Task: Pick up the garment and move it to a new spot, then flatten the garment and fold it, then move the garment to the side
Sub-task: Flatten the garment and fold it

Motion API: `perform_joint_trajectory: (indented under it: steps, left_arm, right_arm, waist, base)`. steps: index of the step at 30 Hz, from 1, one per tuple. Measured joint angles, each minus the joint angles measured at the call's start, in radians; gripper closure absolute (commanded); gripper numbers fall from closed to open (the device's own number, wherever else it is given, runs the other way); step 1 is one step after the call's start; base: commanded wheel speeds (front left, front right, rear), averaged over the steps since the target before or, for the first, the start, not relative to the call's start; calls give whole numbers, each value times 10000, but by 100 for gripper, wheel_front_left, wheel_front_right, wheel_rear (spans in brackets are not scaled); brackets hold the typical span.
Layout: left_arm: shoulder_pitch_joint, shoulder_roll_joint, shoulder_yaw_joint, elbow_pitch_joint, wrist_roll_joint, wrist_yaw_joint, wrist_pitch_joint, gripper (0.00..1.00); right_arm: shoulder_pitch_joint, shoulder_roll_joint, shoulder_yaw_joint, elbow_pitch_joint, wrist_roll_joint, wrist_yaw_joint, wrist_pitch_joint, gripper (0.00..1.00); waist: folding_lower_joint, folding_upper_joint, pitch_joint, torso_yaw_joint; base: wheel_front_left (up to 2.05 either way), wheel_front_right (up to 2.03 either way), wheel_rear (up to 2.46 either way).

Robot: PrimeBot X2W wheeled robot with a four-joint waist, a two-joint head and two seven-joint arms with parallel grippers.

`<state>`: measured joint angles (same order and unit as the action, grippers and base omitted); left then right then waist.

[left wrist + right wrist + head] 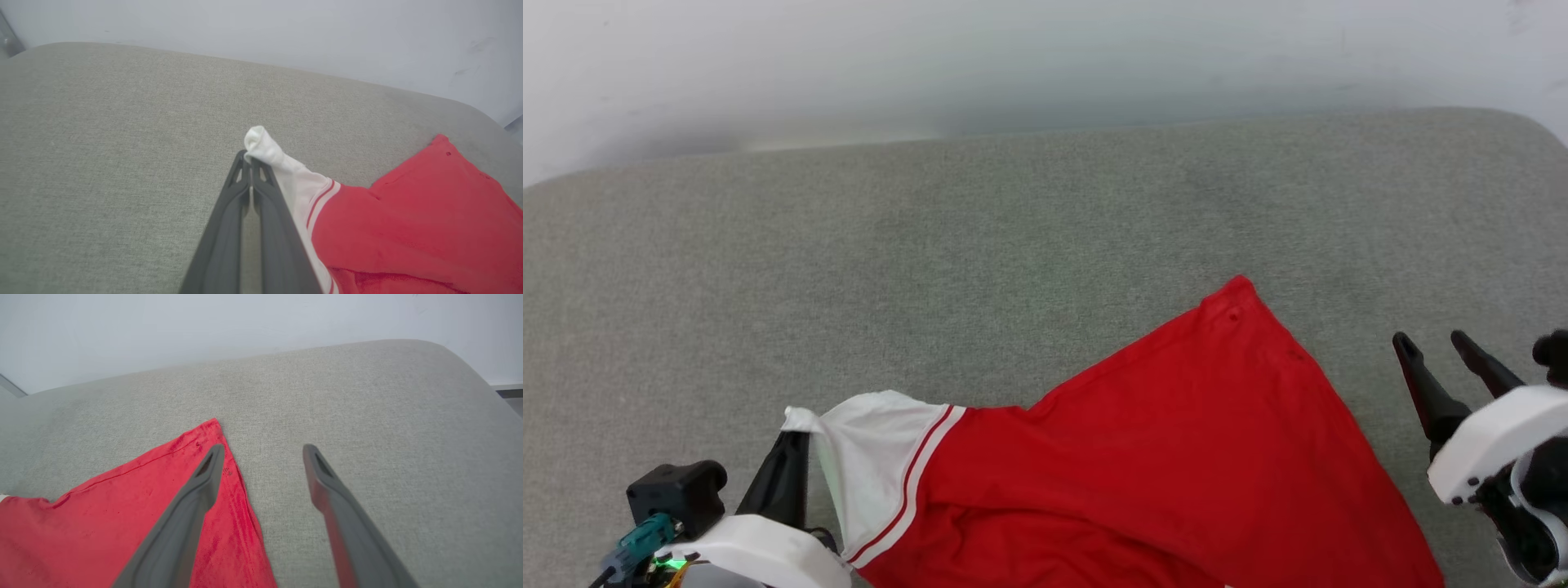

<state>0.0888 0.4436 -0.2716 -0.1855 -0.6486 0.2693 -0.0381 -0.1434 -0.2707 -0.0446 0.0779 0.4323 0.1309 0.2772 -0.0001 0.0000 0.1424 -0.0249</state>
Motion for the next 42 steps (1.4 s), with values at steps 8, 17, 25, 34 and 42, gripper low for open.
perform_joint_trajectory:
  steps: [8,17,25,34,42]
  left_arm:
    - [-855,-305,-328,92,111,-257,-148,100]
    - [-1860,-663,-763,614,153,-738,-318,100]
    - [-2271,-819,-905,1143,121,-1022,-535,100]
    - [-2324,-679,-1053,1580,213,-1126,-533,100]
    - [-3240,-58,-591,1856,297,-1216,-362,100]
  right_arm:
    - [-2375,-311,828,1825,470,0,1908,0]
    - [-4977,-736,1937,3544,796,0,5198,0]
    - [-5762,-755,2661,4514,1250,-4,6257,28]
    - [-5609,-372,3087,5283,1584,-2,5576,100]
    - [-5658,-280,3628,5469,1578,-2,3603,100]
  waist:
    - [1,0,822,517]
    - [2,0,1798,1237]
    - [2,0,2292,1709]
    - [2,0,1580,1612]
    - [1,0,286,1261]
  base:
    - [0,0,0]
    - [0,0,0]
    - [0,0,0]
    - [0,0,0]
    - [0,0,0]
